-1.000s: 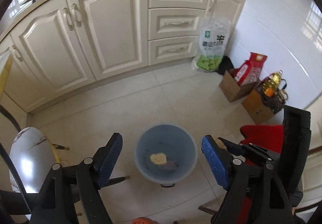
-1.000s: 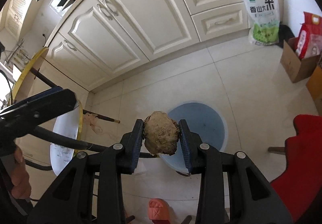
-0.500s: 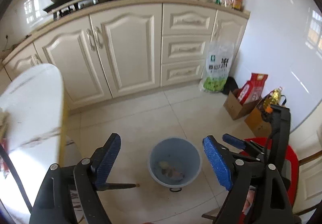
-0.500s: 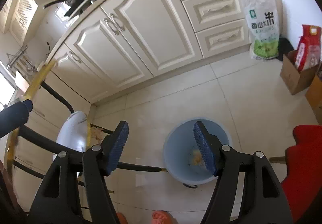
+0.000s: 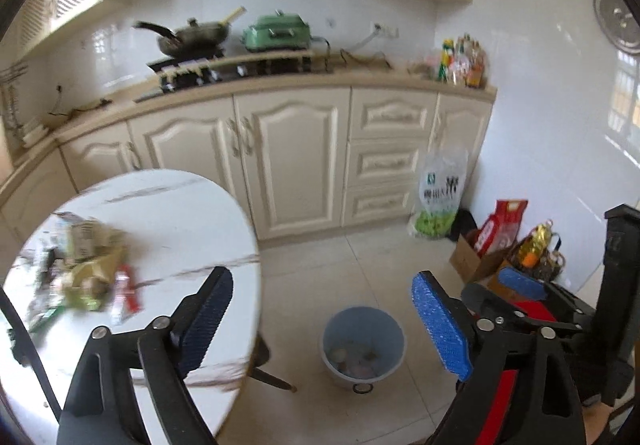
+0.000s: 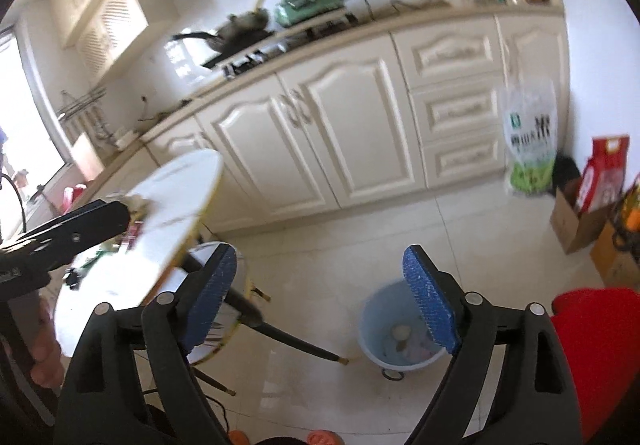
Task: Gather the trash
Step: 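Return both tools over the table toward the remaining trash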
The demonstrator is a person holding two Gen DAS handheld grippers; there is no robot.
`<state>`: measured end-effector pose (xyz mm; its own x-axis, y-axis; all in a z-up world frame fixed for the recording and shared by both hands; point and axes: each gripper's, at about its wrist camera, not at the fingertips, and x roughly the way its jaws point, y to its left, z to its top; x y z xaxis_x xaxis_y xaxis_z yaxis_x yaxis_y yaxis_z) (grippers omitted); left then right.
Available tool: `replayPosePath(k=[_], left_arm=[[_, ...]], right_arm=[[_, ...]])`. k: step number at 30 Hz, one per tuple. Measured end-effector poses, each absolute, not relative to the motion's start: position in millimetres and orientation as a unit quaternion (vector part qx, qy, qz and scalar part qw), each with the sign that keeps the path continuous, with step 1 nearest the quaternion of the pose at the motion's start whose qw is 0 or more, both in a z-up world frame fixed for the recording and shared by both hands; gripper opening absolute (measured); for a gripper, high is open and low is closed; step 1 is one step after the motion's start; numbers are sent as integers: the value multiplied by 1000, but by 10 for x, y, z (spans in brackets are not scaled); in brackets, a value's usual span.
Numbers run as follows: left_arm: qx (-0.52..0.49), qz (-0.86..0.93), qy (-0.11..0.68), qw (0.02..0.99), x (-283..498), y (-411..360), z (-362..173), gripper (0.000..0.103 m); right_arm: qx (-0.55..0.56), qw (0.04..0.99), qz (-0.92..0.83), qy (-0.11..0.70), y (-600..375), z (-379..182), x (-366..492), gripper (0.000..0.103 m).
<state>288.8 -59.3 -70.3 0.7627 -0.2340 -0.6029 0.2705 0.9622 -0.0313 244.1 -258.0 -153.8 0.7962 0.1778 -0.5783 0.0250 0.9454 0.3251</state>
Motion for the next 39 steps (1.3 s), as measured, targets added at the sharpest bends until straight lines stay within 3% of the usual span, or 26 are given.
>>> replayPosePath(k=[9,17,33,36,39], left_arm=[[8,-70,248,966,1781,400,-405,97],[-21,2,248,969,1308,1163,-525,98],[-88,131,359,920,1611,2511,-1306,98],[-87,137,379,911,1817,2669,-1390,96],[-91,136,392,905,2130,2799,-1407,86]], right_arm=[[99,951,108,272,-1570,-851,2292,96],[62,941,170,286,-715,-771,2440,96],[6,906,211,366,293,-1336,3295,96],[-4,897,216,386,440,-1487,3511,96],[-24,888,213,407,577,-1641,3717,96]])
